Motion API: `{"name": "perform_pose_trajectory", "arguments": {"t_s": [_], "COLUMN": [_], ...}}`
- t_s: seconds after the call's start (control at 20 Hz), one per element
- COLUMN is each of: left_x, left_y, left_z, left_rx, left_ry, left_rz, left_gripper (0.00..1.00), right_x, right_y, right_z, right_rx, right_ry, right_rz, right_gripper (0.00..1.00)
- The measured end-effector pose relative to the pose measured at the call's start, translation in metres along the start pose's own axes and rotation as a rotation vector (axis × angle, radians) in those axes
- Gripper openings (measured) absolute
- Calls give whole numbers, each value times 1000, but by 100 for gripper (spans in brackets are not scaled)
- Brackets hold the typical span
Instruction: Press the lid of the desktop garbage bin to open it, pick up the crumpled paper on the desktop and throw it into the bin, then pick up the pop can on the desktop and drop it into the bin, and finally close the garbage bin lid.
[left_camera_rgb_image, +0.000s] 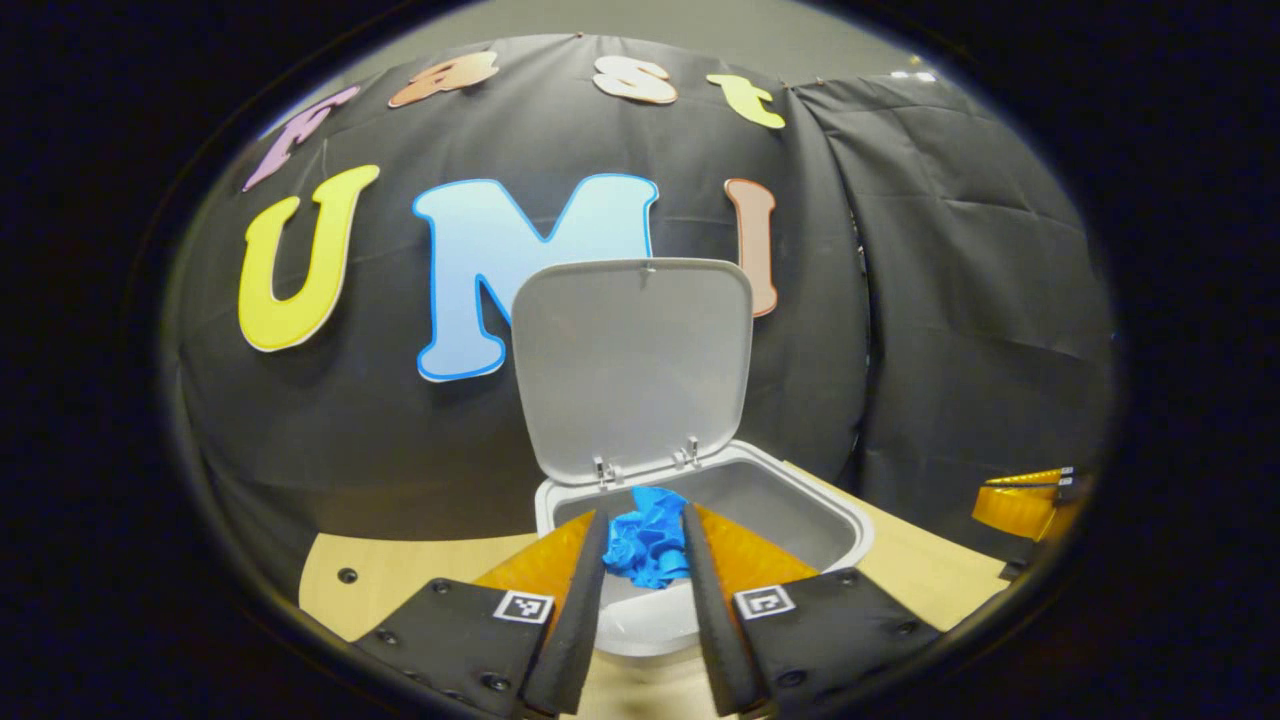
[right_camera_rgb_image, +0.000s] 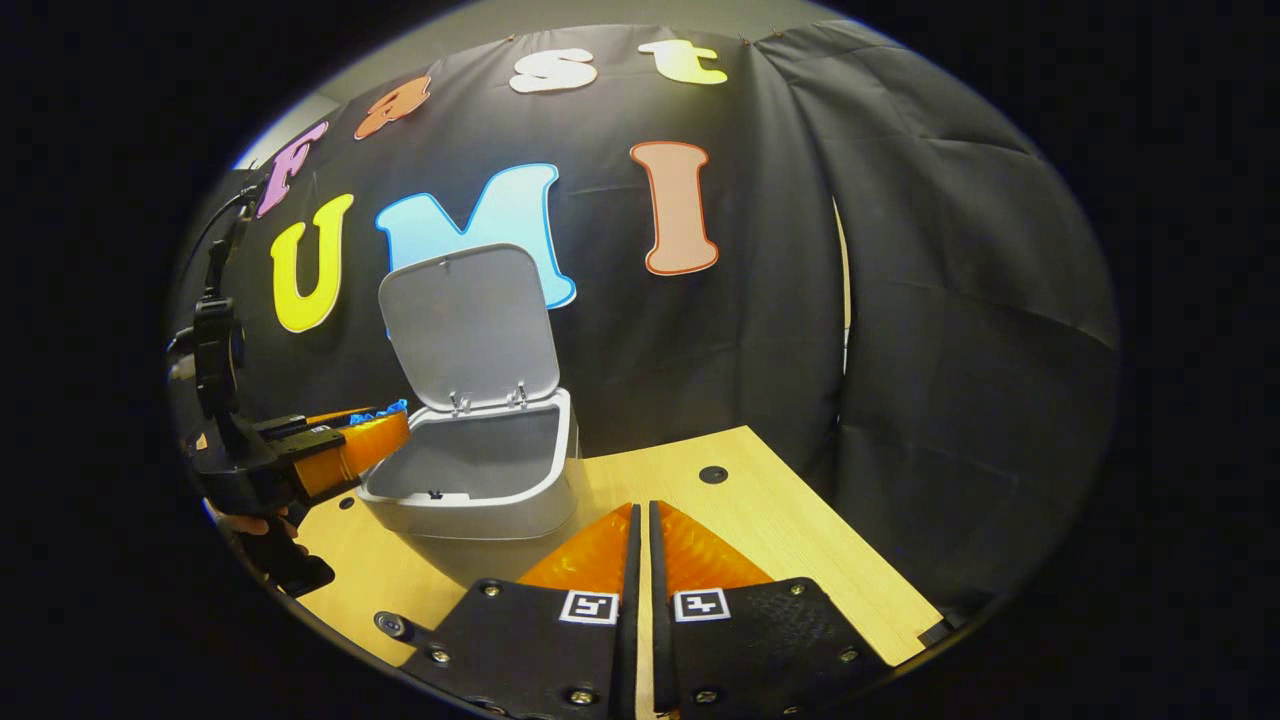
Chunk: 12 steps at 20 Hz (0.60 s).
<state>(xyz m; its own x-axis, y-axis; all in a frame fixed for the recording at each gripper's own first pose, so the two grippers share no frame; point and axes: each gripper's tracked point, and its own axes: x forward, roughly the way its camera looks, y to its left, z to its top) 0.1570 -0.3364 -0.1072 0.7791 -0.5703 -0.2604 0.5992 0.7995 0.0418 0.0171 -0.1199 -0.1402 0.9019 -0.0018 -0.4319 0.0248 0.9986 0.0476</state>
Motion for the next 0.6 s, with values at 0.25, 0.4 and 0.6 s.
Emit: {"name": "perform_pose_trajectory", "arguments": {"t_s": [0.25, 0.4, 0.6], "left_x": [4, 2, -3], "left_y": [0, 5, 14], "left_z": [0, 1, 4], "left_rx": [6, 6, 1], "left_ry": [-2, -7, -12], "left_rz": [-7, 1, 18], "left_gripper": [94, 90, 95], "right_x": [2, 2, 2], "right_y": [2, 4, 10], "right_z": [-2, -3, -4], "right_rx": [2, 0, -4], "right_ry": [5, 7, 9], "right_rz": [4, 7, 15], "right_gripper": [6, 6, 6]}}
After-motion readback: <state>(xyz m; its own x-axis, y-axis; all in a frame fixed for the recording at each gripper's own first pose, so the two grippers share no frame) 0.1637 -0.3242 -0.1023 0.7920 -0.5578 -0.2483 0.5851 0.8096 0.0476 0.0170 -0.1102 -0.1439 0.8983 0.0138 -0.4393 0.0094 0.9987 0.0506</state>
